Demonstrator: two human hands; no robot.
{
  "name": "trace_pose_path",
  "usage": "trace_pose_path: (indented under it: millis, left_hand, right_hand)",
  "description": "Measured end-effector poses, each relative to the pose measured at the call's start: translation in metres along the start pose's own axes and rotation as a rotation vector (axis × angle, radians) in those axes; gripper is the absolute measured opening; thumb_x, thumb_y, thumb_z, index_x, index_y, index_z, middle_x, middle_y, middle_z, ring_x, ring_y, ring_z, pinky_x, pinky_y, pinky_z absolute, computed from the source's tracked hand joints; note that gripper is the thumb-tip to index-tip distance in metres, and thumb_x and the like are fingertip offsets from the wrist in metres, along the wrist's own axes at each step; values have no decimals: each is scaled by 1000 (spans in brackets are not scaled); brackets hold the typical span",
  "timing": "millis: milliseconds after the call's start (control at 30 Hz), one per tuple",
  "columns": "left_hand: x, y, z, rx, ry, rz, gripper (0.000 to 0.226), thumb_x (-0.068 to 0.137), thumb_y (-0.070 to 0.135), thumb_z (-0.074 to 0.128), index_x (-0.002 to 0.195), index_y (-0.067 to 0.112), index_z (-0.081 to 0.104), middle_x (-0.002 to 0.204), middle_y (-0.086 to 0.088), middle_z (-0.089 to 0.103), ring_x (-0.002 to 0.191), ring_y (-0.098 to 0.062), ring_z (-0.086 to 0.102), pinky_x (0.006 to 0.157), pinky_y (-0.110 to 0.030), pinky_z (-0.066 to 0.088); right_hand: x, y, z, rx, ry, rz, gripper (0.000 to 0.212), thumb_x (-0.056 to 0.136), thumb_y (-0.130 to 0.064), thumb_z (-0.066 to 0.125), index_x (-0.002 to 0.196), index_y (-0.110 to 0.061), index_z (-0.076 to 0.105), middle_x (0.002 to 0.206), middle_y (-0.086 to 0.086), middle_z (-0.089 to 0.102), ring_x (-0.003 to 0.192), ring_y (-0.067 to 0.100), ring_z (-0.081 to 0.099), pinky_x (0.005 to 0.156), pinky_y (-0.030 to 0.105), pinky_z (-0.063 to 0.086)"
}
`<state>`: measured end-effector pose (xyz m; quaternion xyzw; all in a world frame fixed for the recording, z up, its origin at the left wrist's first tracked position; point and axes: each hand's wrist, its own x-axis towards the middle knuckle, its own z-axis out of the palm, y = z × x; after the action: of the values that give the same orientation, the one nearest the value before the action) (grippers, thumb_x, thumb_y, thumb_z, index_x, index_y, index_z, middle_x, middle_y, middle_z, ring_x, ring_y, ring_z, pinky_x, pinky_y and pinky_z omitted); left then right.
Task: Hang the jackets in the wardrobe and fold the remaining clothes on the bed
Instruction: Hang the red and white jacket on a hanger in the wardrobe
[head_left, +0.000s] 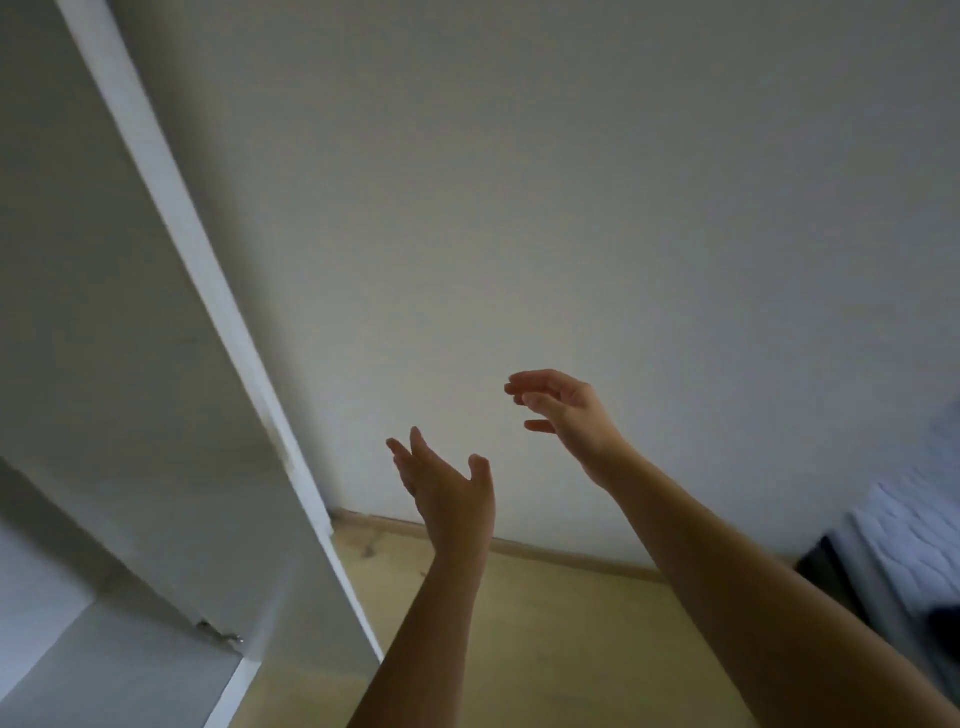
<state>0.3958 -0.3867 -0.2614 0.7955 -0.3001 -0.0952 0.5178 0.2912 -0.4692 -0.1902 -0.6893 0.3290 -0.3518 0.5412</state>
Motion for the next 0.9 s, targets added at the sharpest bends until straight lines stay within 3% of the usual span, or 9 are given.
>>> trace_pose_path:
  millis: [233,333,400,500,600,733,900]
  left_hand:
    - [-153,72,133,-42,-371,88,57,87,15,57,139,13,33,159,-7,4,145,-25,5,107,-52,35]
    - [-208,104,183,-69,-541,181,48,87,15,56,133,16,40,157,-3,12,145,-19,8,107,-41,34]
    - [-238,123,216,-86,-647,259,42,87,14,56,127,15,46,153,-4,22,143,-16,13,101,-28,31]
    - [-279,148,265,-86,-810,359,38,84,9,57,122,9,53,146,-10,34,140,-20,22,109,-31,28]
    - [-319,168,318,-94,-931,398,33,81,2,58,114,2,59,136,-17,44,135,-27,32,108,-28,23]
    - [-365,195,400,-97,-1119,448,29,79,0,59,109,1,62,128,-16,49,127,-27,41,108,-28,26]
    - [-413,234,508,-42,-1385,602,23,82,5,60,104,8,60,123,-9,50,120,-23,45,97,-15,27]
  right_hand:
    - [-131,58,-190,-55,353,180,24,93,-1,49,104,-16,64,105,-1,67,101,15,61,92,42,50]
    - [-179,72,-262,-77,496,231,23,94,-3,48,106,-14,64,105,-2,67,104,18,61,91,39,50]
    - [-208,81,-304,-75,599,260,24,93,-3,49,102,-18,65,102,-5,68,101,16,62,86,35,51]
    - [-249,99,-361,-61,756,306,26,92,-2,50,93,-23,65,98,-5,68,93,12,61,77,25,49]
    - [-283,123,-411,-65,885,362,24,92,-3,52,94,-21,66,103,2,68,93,14,62,78,28,51]
    - [-314,156,-483,-62,1042,476,25,90,-2,52,93,-22,67,98,-5,69,92,11,62,78,29,50]
    - [-346,187,-572,-59,1245,608,25,90,-4,52,91,-24,67,97,-9,68,89,6,62,70,20,47]
